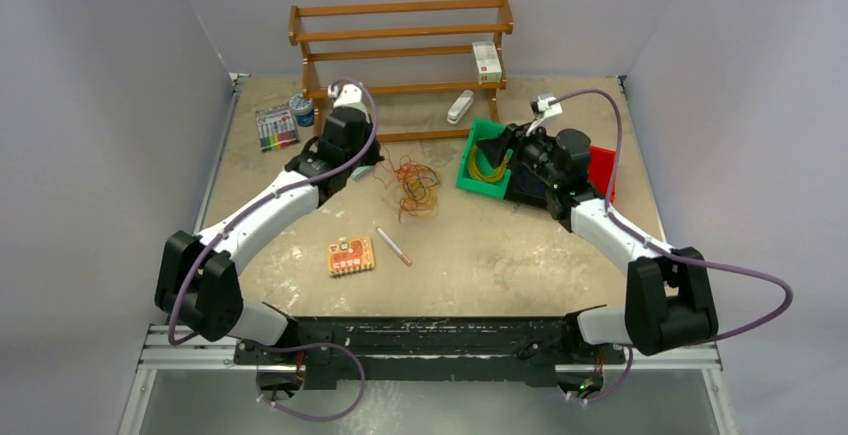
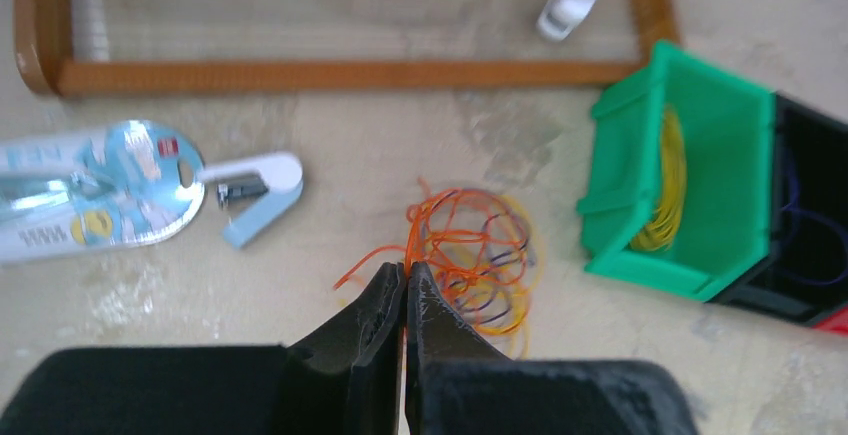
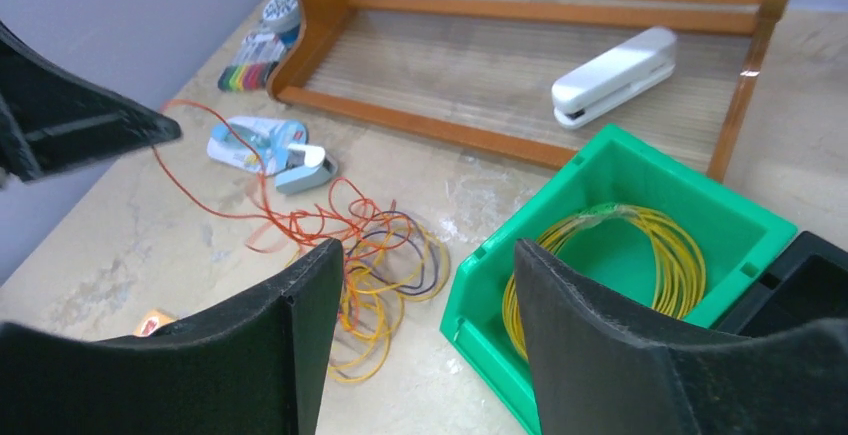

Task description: Untangle the cables

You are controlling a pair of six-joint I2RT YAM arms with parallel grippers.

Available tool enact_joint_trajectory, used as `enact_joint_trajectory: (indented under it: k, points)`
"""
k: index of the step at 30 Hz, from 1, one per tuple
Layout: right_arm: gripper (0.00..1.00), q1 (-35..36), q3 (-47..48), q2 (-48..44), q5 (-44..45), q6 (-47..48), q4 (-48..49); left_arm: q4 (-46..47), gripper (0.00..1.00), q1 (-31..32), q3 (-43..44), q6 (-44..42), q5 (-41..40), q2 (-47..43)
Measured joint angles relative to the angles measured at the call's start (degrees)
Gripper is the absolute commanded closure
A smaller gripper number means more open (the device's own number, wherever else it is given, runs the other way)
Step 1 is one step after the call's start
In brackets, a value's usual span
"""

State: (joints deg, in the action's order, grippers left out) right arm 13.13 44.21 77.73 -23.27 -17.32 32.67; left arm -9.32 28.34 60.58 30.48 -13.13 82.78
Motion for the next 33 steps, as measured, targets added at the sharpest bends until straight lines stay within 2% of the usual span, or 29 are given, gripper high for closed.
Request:
enact_joint_trajectory:
  k: [3, 10, 15, 22, 29, 33]
  points:
    - [0.26, 0.0, -3.8, -1.9, 2.1, -2.3, 6.5, -2.6, 1.0, 0.2, 5.7, -2.3, 0.1, -0.6]
    - [0.24, 0.0, -5.9, -3.0, 5.5, -3.6, 15.5, -7.0, 1.0, 0.2, 12.5, -6.3, 3.3, -0.2]
    - [0.24, 0.0, -4.8, -1.5, 0.9, -2.5, 16.7, -8.5, 1.0, 0.2, 15.4, -8.1, 7.8, 1.1]
    - [0.22, 0.7, -4.5, 3.9, -4.9, -5.8, 23.6, -10.6, 1.0, 1.3, 18.9, -11.0, 14.1, 1.5]
    - [0.19, 5.1, -0.9, 8.5, -6.5, -8.3, 26.4, -14.6, 1.0, 8.4, 24.1, -16.1, 13.3, 2.8]
    - [0.18, 7.7, 0.9, 10.1, -6.6, -9.6, 29.0, -16.1, 1.0, 9.7, 24.3, -16.9, 13.3, 2.9]
